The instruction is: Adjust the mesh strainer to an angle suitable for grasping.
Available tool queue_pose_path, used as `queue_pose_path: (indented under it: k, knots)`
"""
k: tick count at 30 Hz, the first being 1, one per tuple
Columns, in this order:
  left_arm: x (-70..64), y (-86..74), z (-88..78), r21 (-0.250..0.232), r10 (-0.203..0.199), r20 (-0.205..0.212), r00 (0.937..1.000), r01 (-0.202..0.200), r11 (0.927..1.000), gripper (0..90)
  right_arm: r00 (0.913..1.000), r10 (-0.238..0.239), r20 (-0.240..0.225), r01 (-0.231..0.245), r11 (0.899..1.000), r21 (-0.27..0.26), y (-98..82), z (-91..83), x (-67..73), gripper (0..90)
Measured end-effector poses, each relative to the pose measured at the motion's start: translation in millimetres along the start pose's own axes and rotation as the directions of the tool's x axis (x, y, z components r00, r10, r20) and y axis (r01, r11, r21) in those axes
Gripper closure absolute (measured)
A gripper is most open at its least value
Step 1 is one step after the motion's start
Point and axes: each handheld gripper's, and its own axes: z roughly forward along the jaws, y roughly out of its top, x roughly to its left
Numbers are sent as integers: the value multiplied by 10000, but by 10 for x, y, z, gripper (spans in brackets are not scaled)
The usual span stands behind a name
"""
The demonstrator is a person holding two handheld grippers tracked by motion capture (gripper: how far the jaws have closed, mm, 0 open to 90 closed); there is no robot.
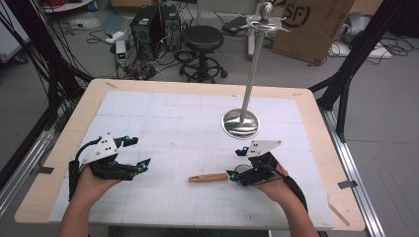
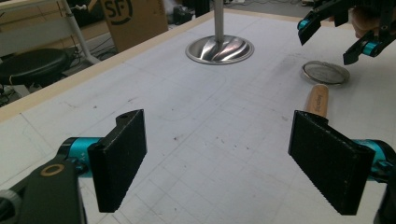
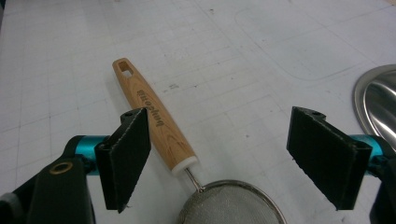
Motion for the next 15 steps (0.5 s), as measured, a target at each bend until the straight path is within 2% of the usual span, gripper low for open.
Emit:
queue_pose_path:
  k: [8,9,10,12,15]
  knots:
    - [-4,5,-9,-21,69,-6,10000,-69,10000,199,9988,-294,-394,322,9969,724,82,100,1,237]
    - [-7,5,-9,-18,54,-4,10000,-54,10000,199,9983,-357,-458,396,9954,869,90,114,4,241]
    - [-11,5,-9,-10,47,-9,10000,-47,10000,199,9974,-435,-580,504,9911,1233,106,143,20,245]
    - [-16,5,-9,0,56,2,10000,-56,10000,199,9967,-511,-632,591,9892,1338,112,158,22,251]
    - [-18,3,-9,3,74,-3,10000,-74,10000,199,9937,-670,-899,823,9803,1795,140,215,41,267]
